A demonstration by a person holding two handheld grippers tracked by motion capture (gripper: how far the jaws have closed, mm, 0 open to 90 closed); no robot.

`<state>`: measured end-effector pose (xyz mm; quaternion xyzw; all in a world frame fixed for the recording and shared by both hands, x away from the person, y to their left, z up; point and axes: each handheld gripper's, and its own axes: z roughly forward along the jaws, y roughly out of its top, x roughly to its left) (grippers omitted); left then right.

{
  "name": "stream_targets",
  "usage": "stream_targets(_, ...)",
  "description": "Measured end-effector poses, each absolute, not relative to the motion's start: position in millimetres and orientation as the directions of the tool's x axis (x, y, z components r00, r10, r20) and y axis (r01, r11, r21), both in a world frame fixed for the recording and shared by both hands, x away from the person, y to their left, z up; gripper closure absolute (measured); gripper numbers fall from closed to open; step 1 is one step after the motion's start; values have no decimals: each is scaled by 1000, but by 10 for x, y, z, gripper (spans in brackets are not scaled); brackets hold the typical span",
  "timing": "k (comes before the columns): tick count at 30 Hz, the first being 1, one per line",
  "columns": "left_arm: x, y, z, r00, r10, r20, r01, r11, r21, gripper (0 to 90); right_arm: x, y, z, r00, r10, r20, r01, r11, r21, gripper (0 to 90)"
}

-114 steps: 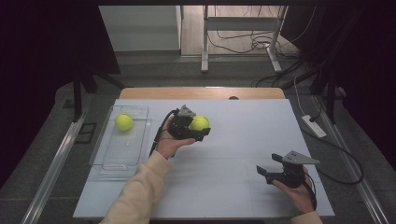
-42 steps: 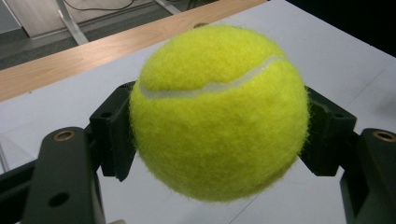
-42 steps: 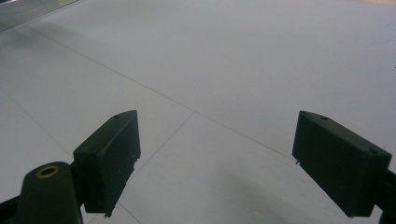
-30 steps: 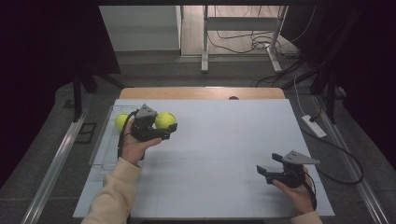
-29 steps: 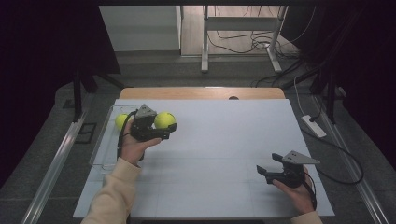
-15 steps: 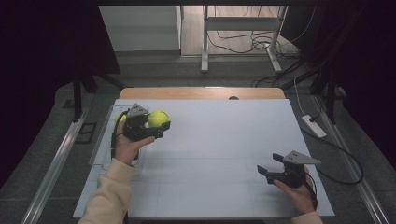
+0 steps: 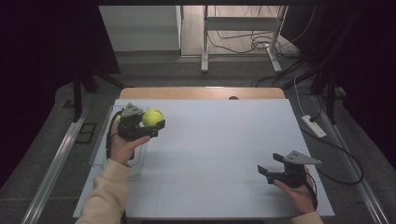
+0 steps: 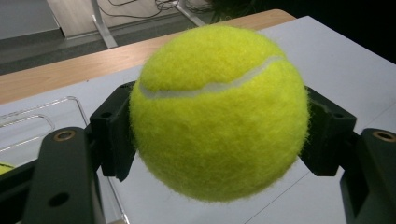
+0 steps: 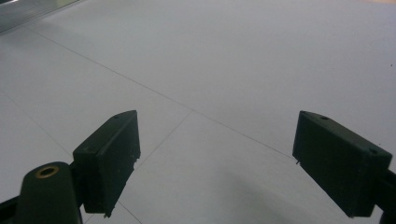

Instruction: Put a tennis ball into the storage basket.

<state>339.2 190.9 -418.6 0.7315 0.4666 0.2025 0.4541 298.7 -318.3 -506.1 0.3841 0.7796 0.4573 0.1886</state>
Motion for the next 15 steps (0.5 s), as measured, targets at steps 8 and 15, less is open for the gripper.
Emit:
stream_targets(8, 3378, 1985, -4185, 465, 876, -126, 503, -144, 852, 266, 2988, -3185, -5060, -633, 772, 55, 424, 287, 859, 150)
stream_targets(15, 3374, 2030, -4184, 452, 884, -117, 503, -145, 852, 266, 2989, -3182, -5060, -634, 772, 52, 423, 289, 859, 150)
